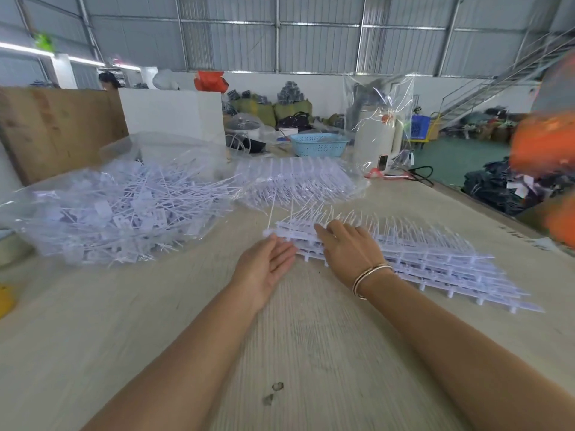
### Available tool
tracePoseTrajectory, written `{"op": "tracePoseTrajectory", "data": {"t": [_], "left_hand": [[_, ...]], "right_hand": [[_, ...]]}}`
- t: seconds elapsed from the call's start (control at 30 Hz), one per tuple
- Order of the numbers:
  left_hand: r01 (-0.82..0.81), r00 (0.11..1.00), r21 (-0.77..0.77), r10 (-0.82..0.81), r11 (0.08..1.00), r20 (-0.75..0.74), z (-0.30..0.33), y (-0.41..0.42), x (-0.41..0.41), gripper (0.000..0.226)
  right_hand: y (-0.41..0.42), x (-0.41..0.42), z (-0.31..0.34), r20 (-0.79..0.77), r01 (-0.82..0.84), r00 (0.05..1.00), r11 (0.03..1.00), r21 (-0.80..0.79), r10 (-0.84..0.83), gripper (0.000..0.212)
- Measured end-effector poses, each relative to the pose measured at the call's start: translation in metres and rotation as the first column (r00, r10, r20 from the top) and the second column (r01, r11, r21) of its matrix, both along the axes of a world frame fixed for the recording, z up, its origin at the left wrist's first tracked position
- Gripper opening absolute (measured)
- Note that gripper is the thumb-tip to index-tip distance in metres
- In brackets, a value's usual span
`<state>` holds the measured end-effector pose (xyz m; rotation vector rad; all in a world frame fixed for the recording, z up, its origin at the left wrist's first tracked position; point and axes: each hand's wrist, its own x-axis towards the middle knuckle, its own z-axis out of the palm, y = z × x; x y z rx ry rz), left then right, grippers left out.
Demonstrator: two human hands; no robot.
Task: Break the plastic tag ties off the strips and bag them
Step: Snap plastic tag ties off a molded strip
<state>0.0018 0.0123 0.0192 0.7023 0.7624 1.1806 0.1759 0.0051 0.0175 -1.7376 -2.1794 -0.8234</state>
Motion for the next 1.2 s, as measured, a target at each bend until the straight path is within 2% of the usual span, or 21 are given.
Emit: {"op": "tracePoseTrajectory", "data": {"t": [0.07, 0.13, 0.2, 0.23, 0.27, 0.33, 0.4, 0.47, 0.57, 0.63, 0.7, 0.8, 0.9, 0.97, 1.03, 1.1, 1.2], "left_hand": [[-0.051, 0.997, -0.048, 0.054, 0.998, 0.047, 0.000, 0.004, -0.004, 0.015], [-0.078, 0.995, -0.076, 0.082, 0.994, 0.048, 0.002, 0.005, -0.005, 0.013], [-0.106, 0.991, -0.032, 0.103, 0.994, -0.088, 0.002, 0.005, -0.001, 0.006], [-0.114, 0.979, 0.003, 0.112, 0.994, -0.172, 0.001, 0.004, 0.002, 0.008], [-0.109, 0.968, 0.023, 0.112, 0.994, -0.223, 0.000, 0.004, 0.006, 0.019], [-0.075, 0.972, -0.019, 0.069, 0.997, -0.223, 0.000, 0.003, 0.011, 0.041], [-0.038, 0.988, -0.074, 0.027, 0.997, -0.154, 0.002, 0.005, 0.010, 0.056], [-0.006, 0.998, -0.103, -0.002, 0.995, -0.069, 0.002, 0.010, 0.006, 0.066], [0.042, 0.999, -0.114, -0.045, 0.993, -0.017, 0.001, 0.012, 0.002, 0.047], [0.033, 0.999, -0.105, -0.035, 0.994, -0.018, -0.002, 0.014, 0.001, 0.025], [-0.018, 0.999, -0.080, 0.014, 0.997, -0.048, -0.001, 0.018, -0.002, 0.014], [0.017, 1.000, -0.081, -0.018, 0.997, -0.007, 0.003, 0.019, -0.004, 0.019], [0.021, 1.000, -0.067, -0.021, 0.998, -0.009, 0.002, 0.018, -0.006, 0.018], [-0.012, 0.998, -0.047, 0.009, 0.999, -0.067, 0.002, 0.020, -0.011, 0.024], [-0.059, 0.981, -0.046, 0.049, 0.997, -0.188, 0.003, 0.024, -0.015, 0.025], [-0.112, 0.949, -0.045, 0.094, 0.993, -0.300, 0.003, 0.030, -0.018, 0.026], [-0.160, 0.914, 0.001, 0.148, 0.987, -0.377, 0.005, 0.044, -0.018, 0.029]], "right_hand": [[0.001, 0.004, -0.007, -0.048, 0.080, 0.995, 0.995, -0.064, -0.083, 0.064], [0.000, 0.006, -0.009, -0.132, 0.136, 0.980, 0.984, -0.115, -0.151, 0.066], [0.000, 0.008, -0.010, -0.128, 0.122, 0.981, 0.973, -0.194, -0.149, 0.054], [0.001, 0.009, -0.009, -0.107, 0.107, 0.985, 0.971, -0.216, -0.133, 0.049], [0.002, 0.010, -0.008, -0.102, 0.096, 0.987, 0.970, -0.221, -0.121, 0.047], [0.000, 0.008, -0.002, -0.107, 0.076, 0.990, 0.986, -0.150, -0.093, 0.048], [-0.003, 0.006, 0.002, -0.105, 0.017, 0.994, 0.999, 0.037, -0.013, 0.049], [-0.006, 0.007, 0.007, -0.037, -0.030, 0.999, 0.976, 0.215, 0.039, 0.045], [-0.011, 0.004, 0.014, 0.037, -0.079, 0.997, 0.948, 0.308, 0.071, 0.046], [-0.014, -0.002, 0.019, -0.018, -0.096, 0.994, 0.950, 0.298, 0.106, 0.050], [-0.017, -0.011, 0.023, -0.076, -0.116, 0.987, 0.954, 0.275, 0.142, 0.055], [-0.024, -0.030, 0.029, -0.078, -0.141, 0.985, 0.979, 0.150, 0.154, 0.048], [-0.024, -0.045, 0.026, -0.104, -0.129, 0.988, 0.984, -0.127, 0.116, 0.041], [-0.026, -0.049, 0.023, -0.109, -0.152, 0.986, 0.928, -0.341, 0.122, 0.044], [-0.031, -0.050, 0.025, -0.143, -0.180, 0.982, 0.855, -0.486, 0.126, 0.046], [-0.036, -0.047, 0.036, -0.291, -0.256, 0.951, 0.796, -0.548, 0.106, 0.045], [-0.043, -0.037, 0.062, -0.515, -0.404, 0.855, 0.695, -0.594, 0.057, 0.037]]}}
